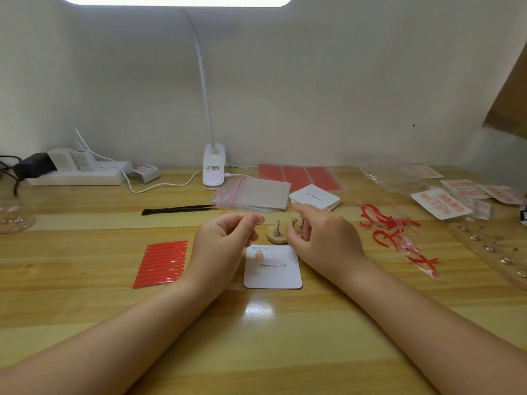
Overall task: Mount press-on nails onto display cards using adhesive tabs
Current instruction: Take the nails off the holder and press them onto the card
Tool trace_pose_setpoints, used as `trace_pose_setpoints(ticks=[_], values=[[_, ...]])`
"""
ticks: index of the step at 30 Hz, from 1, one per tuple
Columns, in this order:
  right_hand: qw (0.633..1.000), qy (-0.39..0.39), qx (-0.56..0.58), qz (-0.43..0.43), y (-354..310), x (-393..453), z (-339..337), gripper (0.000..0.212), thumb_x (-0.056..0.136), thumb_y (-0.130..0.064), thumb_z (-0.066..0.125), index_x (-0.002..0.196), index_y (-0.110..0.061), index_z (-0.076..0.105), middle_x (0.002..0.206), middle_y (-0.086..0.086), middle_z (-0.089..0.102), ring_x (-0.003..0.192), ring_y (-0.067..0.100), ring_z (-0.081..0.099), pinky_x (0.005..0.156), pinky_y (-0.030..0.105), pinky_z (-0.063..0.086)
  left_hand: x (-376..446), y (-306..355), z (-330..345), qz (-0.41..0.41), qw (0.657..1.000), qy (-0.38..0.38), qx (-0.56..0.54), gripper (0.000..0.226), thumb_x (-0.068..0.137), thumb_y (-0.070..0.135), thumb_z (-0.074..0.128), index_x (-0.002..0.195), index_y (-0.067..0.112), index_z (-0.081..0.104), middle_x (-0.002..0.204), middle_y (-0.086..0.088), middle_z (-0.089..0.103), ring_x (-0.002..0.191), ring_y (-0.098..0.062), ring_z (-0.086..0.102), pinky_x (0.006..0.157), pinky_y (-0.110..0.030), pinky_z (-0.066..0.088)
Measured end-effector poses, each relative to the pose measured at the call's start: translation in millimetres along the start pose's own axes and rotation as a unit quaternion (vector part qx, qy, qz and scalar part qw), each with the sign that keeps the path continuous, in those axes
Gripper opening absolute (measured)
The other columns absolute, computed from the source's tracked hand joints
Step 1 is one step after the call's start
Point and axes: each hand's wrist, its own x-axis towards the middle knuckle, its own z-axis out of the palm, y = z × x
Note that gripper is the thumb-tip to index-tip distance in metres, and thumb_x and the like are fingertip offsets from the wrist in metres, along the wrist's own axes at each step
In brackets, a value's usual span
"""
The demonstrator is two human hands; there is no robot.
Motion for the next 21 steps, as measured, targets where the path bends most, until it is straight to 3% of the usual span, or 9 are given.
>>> trace_pose_setpoints(ticks=[3,5,10,14,18,21], values=[[0.994,0.052,0.096,0.010,-9.8,-4.8,-2.7,0.011,0.085,-0.026,0.066,0.085,-0.016,0.066,0.054,-0.011,0.046,0.053,0.012,0.047,0.053,0.026,0.034,-0.3,-0.4,-0.3,0.008,1.000,-0.002,-0.012,0.016,0.092,0.027,0.062,0.085,0.026,0.076,0.059,0.012,0.063,0.060,0.002,0.055,0.062,-0.010,0.045],[0.981,0.031,0.189,0.022,-19.0,-9.2,-1.3,0.017,0.084,-0.030,0.068,0.074,-0.016,0.066,0.052,-0.007,0.052,0.050,0.009,0.048,0.051,0.025,0.037,-1.8,-0.1,-0.2,0.025,1.000,-0.009,-0.016,0.015,0.091,0.025,0.063,0.085,0.025,0.076,0.060,0.012,0.064,0.061,0.001,0.056,0.064,-0.012,0.046],[0.928,-0.044,0.360,0.083,-35.0,-13.5,-2.1,0.015,0.088,-0.027,0.070,0.077,-0.017,0.072,0.062,0.002,0.066,0.055,0.013,0.059,0.054,0.026,0.047,-6.3,0.6,1.1,0.080,0.996,-0.040,0.014,0.018,0.092,0.022,0.062,0.084,0.033,0.074,0.075,0.013,0.072,0.071,0.002,0.062,0.068,-0.014,0.048],[0.897,-0.050,0.423,0.121,-32.8,-11.2,-6.3,0.009,0.088,-0.020,0.070,0.080,-0.016,0.071,0.065,0.004,0.069,0.046,0.000,0.056,0.048,0.016,0.044,-5.3,-0.1,0.0,0.109,0.992,-0.043,0.047,0.015,0.091,0.024,0.062,0.085,0.031,0.073,0.070,0.022,0.067,0.070,0.002,0.061,0.065,-0.012,0.045],[0.872,-0.067,0.461,0.150,-31.3,-10.5,-6.2,0.006,0.087,-0.017,0.071,0.083,-0.013,0.072,0.065,0.003,0.070,0.044,0.004,0.054,0.047,0.017,0.045,-4.9,-1.0,-0.2,0.130,0.988,-0.047,0.069,0.013,0.090,0.030,0.061,0.088,0.035,0.073,0.075,0.020,0.068,0.074,-0.003,0.062,0.069,-0.022,0.049],[0.833,-0.091,0.514,0.183,-27.6,-9.4,-6.5,0.003,0.086,-0.013,0.071,0.085,-0.012,0.073,0.065,0.002,0.070,0.044,0.008,0.050,0.046,0.017,0.042,-5.3,-1.7,-0.2,0.158,0.982,-0.048,0.094,0.014,0.087,0.040,0.057,0.091,0.045,0.069,0.073,0.010,0.067,0.075,-0.013,0.061,0.069,-0.029,0.048]])
